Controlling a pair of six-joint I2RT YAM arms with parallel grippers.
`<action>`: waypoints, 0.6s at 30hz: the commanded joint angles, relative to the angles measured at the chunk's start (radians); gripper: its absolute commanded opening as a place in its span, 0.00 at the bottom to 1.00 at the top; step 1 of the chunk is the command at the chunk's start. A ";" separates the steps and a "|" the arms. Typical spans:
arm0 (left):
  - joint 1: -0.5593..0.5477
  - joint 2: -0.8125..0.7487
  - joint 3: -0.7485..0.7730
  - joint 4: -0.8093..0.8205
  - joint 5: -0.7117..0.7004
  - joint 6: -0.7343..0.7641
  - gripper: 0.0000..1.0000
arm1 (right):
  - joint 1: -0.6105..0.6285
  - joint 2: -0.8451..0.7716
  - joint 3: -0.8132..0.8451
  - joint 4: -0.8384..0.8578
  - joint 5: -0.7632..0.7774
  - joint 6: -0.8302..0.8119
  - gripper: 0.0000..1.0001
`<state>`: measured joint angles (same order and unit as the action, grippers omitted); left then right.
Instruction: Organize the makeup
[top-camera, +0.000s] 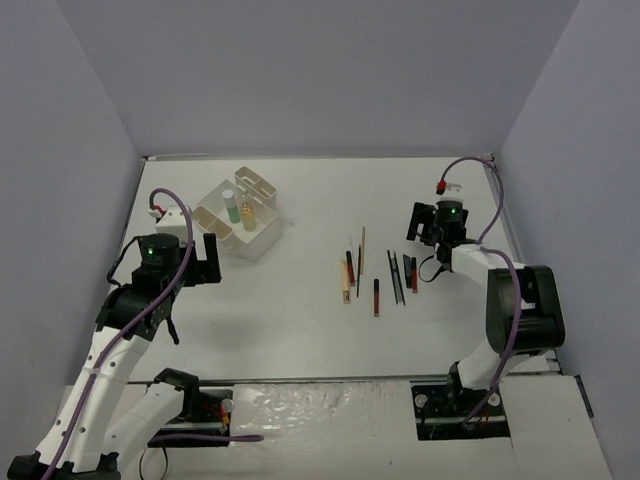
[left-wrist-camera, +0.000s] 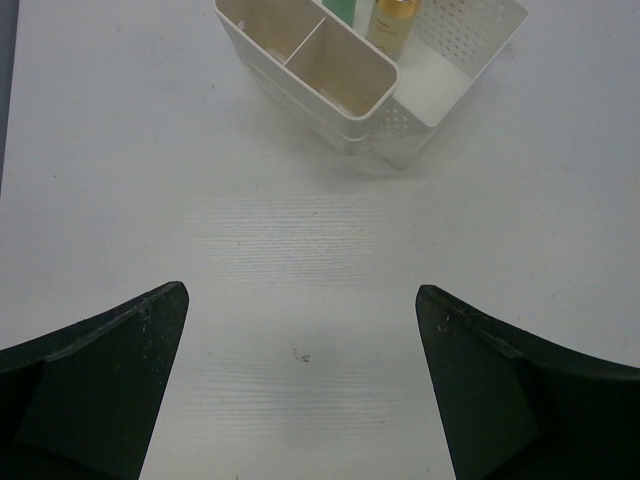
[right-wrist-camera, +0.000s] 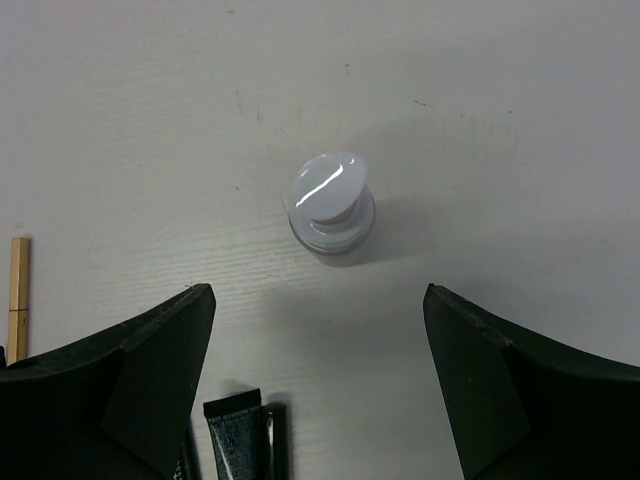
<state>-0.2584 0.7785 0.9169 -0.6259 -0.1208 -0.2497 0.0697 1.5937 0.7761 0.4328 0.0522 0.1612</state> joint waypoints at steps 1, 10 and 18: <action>0.007 -0.007 0.029 0.052 -0.031 -0.014 0.97 | -0.022 0.027 0.032 0.159 -0.044 -0.027 0.79; 0.007 -0.007 0.028 0.049 -0.039 -0.014 0.97 | -0.044 0.103 0.082 0.183 -0.093 -0.057 0.67; 0.007 -0.003 0.027 0.050 -0.038 -0.014 0.97 | -0.059 0.127 0.113 0.174 -0.100 -0.058 0.57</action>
<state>-0.2584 0.7750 0.9169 -0.6248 -0.1398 -0.2504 0.0204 1.7214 0.8277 0.5344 -0.0371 0.1143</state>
